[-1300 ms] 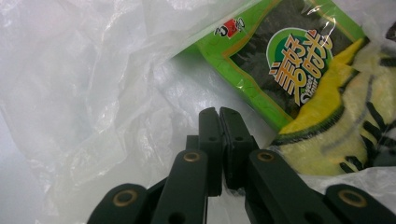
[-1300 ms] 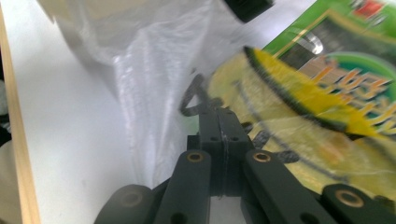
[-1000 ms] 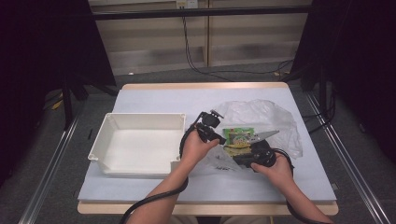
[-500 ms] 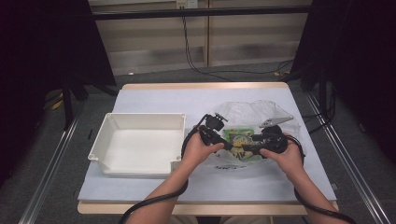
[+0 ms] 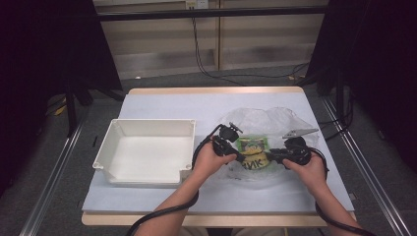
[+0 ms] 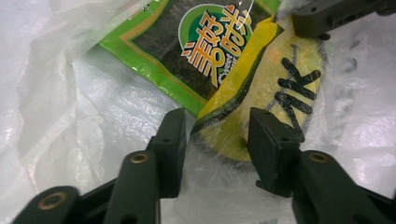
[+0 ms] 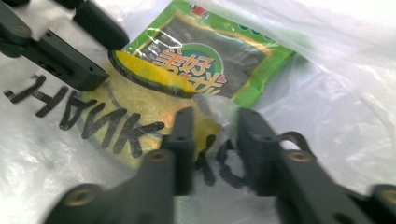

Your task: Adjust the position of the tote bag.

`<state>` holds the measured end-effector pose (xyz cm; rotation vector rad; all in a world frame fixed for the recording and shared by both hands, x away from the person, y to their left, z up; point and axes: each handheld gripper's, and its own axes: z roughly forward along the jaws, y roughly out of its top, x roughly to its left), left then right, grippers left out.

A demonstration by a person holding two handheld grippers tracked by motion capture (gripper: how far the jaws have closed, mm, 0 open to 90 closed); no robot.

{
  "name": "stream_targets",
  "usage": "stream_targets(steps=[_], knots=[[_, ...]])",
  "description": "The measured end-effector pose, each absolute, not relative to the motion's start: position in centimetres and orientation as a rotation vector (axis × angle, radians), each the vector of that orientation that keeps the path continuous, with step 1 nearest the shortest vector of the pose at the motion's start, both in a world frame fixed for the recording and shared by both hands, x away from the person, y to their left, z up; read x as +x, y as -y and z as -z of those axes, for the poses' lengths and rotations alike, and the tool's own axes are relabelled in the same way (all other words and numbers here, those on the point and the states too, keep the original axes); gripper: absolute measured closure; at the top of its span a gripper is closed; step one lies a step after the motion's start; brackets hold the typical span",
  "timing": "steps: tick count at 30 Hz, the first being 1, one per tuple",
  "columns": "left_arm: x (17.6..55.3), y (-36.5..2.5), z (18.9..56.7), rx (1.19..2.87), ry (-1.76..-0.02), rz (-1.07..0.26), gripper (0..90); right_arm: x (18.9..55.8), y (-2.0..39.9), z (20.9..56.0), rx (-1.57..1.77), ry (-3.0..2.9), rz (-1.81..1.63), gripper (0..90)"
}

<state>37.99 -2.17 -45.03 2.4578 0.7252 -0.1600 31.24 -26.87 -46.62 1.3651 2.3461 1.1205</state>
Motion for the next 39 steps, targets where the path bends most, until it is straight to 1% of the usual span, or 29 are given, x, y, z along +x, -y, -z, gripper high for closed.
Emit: stream_targets(steps=[1,2,3,5,7,9,12,14,18,29,31,32,35,37,38,39], knots=[[37.9,2.2,45.0,2.454,-0.718,0.161,63.9,31.1,27.1,46.6,1.375,-2.341,-1.123,82.3],[37.9,2.2,44.9,2.434,-0.721,0.159,63.9,31.1,27.1,46.6,1.375,-2.341,-1.123,82.3],[37.8,2.2,44.8,2.436,-0.720,0.153,69.5,30.9,27.2,46.7,1.374,-2.338,-1.145,85.2],[37.7,2.1,44.8,2.439,-0.712,0.153,73.0,30.5,27.5,46.6,1.381,-2.336,-1.168,88.1],[37.6,1.9,44.7,2.431,-0.717,0.159,77.9,29.9,27.6,46.4,1.374,-2.337,-1.177,88.8],[37.4,1.7,44.8,2.422,-0.717,0.161,79.4,29.7,27.5,46.4,1.363,-2.343,-1.178,88.8],[37.2,1.2,44.8,2.428,-0.711,0.156,85.6,28.7,27.5,46.4,1.356,-2.356,-1.205,89.1],[36.8,0.8,44.8,2.440,-0.707,0.155,88.0,28.3,27.4,46.4,1.355,-2.370,-1.209,89.1],[36.5,0.6,45.0,2.436,-0.710,0.169,90.0,27.5,27.2,46.8,1.348,-2.397,-1.212,89.1],[35.4,0.3,45.3,2.434,-0.698,0.192,90.0,26.8,27.3,48.4,1.403,-2.437,-1.201,89.2],[35.1,0.3,45.4,2.410,-0.708,0.201,90.0,26.8,27.4,48.4,1.420,-2.432,-1.203,88.2],[34.9,0.3,45.2,2.429,-0.677,0.198,90.0,26.7,27.4,48.2,1.414,-2.431,-1.186,88.0],[34.7,0.3,45.4,2.431,-0.666,0.201,89.9,26.7,27.3,48.2,1.406,-2.434,-1.173,88.1],[34.5,0.3,45.7,2.451,-0.664,0.232,89.8,26.7,27.4,48.3,1.424,-2.429,-1.187,87.7],[34.3,0.4,46.0,2.414,-0.695,0.234,89.5,26.8,27.5,48.3,1.423,-2.427,-1.186,87.1],[34.3,0.4,46.0,2.414,-0.695,0.234,89.2,26.8,27.5,48.3,1.423,-2.427,-1.186,87.1]])
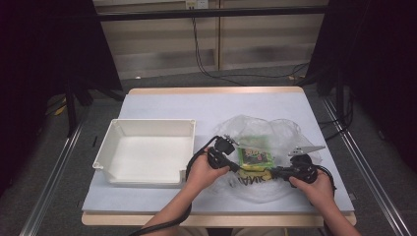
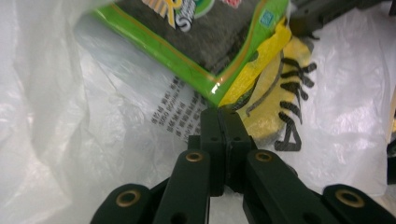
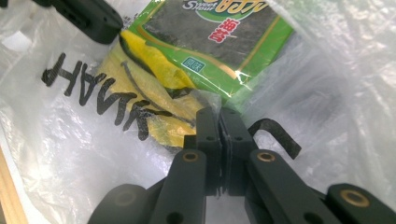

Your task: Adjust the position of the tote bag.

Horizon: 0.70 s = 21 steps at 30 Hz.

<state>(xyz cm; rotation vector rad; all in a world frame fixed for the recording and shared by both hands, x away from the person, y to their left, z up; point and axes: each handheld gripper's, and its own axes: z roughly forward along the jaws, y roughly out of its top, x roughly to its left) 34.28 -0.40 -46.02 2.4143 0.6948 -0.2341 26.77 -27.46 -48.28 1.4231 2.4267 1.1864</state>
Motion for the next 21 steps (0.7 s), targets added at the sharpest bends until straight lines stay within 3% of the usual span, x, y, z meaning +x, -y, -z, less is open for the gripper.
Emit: stream_targets(steps=[2,3,11,18,21], knots=[[34.3,0.3,46.2,2.442,-0.667,0.234,89.2,26.8,27.5,48.2,1.418,-2.423,-1.188,85.5],[34.3,0.3,46.2,2.441,-0.673,0.237,88.8,26.8,27.5,48.0,1.424,-2.413,-1.191,77.2],[34.4,0.4,46.3,2.439,-0.673,0.242,88.7,27.1,27.0,46.1,1.368,-2.332,-1.200,55.9],[34.5,0.4,46.3,2.465,-0.649,0.244,87.2,27.9,25.9,45.6,1.314,-2.331,-1.175,51.5],[34.4,0.5,46.4,2.438,-0.675,0.249,85.3,28.0,25.4,45.8,1.269,-2.376,-1.197,62.3]])
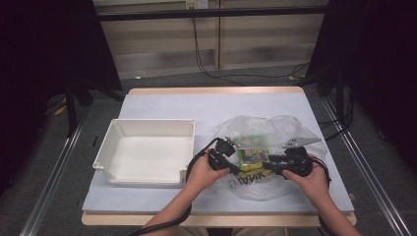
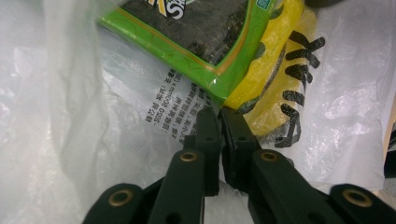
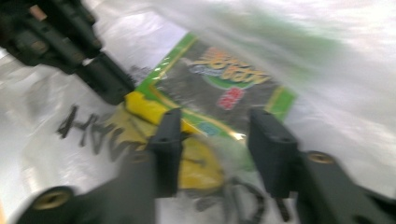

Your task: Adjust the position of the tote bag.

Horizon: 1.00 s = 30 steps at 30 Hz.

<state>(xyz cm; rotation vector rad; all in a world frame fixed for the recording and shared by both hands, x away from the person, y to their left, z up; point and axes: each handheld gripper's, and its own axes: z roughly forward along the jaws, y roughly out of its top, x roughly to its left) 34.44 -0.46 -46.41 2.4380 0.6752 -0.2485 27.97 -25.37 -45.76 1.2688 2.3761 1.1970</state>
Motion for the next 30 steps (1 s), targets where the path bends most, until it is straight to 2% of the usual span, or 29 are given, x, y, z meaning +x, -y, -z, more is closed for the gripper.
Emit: stream_targets(steps=[1,3,4,5,7,10,15,20,25,30], knots=[[34.5,0.4,46.4,2.443,-0.669,0.250,84.7,27.9,25.2,45.9,1.255,-2.398,-1.205,68.7],[34.6,0.3,46.3,2.437,-0.676,0.247,81.6,27.8,24.9,46.4,1.225,-2.445,-1.197,75.8],[34.7,0.2,46.1,2.399,-0.708,0.251,71.9,27.6,24.8,46.8,1.213,-2.482,-1.179,83.4],[34.7,0.2,46.1,2.399,-0.708,0.251,70.9,27.6,24.8,46.8,1.213,-2.482,-1.179,83.4],[34.9,-0.1,45.8,2.375,-0.707,0.266,68.0,27.2,24.7,47.5,1.194,-2.533,-1.158,89.6],[34.9,0.0,45.4,2.337,-0.719,0.257,62.7,27.1,24.7,47.9,1.189,-2.548,-1.153,90.0],[34.5,0.7,45.6,2.332,-0.698,0.252,61.4,27.0,24.8,48.1,1.211,-2.549,-1.151,89.9],[34.0,0.5,46.2,2.361,-0.680,0.269,70.7,27.0,24.8,48.0,1.231,-2.548,-1.150,89.8],[33.6,0.5,46.8,2.380,-0.674,0.285,76.3,27.1,24.7,48.0,1.245,-2.542,-1.157,88.3],[33.4,0.5,47.0,2.385,-0.668,0.285,78.7,27.3,24.6,47.2,1.259,-2.494,-1.203,79.6]])
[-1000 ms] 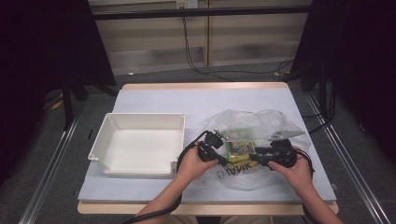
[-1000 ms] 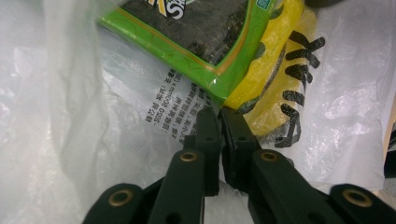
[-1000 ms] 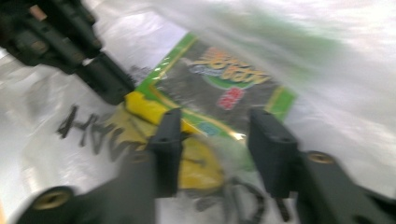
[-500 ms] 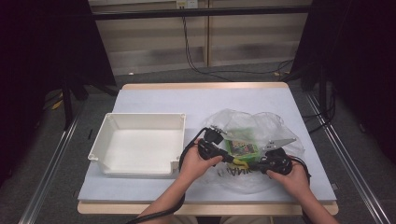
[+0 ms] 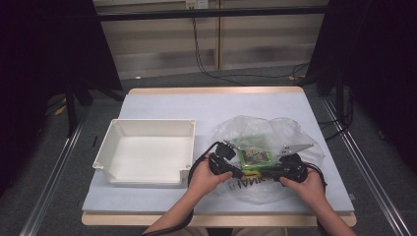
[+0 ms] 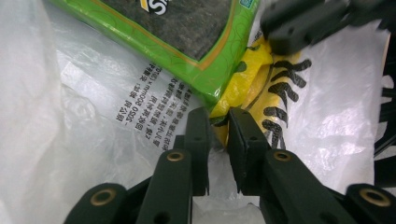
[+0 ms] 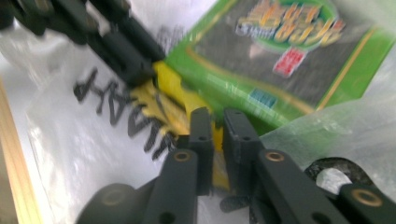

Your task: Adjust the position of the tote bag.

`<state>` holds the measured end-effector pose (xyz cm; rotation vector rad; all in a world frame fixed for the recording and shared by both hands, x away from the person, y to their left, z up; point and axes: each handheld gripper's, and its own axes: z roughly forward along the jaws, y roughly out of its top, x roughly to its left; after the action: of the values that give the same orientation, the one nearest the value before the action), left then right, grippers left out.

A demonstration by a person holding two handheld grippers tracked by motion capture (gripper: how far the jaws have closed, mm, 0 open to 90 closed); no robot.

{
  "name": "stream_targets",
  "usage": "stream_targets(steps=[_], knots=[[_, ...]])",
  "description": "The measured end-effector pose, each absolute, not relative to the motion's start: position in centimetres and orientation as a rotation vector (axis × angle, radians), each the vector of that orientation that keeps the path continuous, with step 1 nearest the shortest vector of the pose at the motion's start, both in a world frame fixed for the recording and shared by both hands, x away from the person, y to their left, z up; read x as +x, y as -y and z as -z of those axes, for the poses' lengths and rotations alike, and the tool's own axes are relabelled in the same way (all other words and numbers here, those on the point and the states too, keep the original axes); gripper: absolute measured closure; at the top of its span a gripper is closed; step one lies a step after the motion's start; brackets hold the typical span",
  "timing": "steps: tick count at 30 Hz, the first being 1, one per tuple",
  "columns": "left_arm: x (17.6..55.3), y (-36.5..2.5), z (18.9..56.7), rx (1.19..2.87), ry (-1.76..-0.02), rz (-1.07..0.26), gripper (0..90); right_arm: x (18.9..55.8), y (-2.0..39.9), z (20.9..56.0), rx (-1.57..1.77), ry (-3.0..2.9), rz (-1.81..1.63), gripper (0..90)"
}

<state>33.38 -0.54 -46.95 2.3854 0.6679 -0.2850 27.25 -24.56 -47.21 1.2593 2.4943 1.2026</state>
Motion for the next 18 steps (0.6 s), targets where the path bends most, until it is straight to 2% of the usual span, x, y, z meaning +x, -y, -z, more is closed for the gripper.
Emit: stream_targets(steps=[6,12,15,18], knots=[[33.3,0.7,46.9,2.387,-0.669,0.277,79.1,28.3,24.2,45.5,1.234,-2.393,-1.234,67.9],[33.5,0.6,46.9,2.403,-0.660,0.288,79.6,28.9,23.7,45.8,1.195,-2.392,-1.205,66.9],[33.5,0.5,46.8,2.414,-0.651,0.291,80.0,29.0,23.7,46.3,1.184,-2.394,-1.145,63.2],[33.6,0.5,46.8,2.413,-0.651,0.291,80.3,29.0,24.3,46.6,1.214,-2.367,-1.116,53.9]])
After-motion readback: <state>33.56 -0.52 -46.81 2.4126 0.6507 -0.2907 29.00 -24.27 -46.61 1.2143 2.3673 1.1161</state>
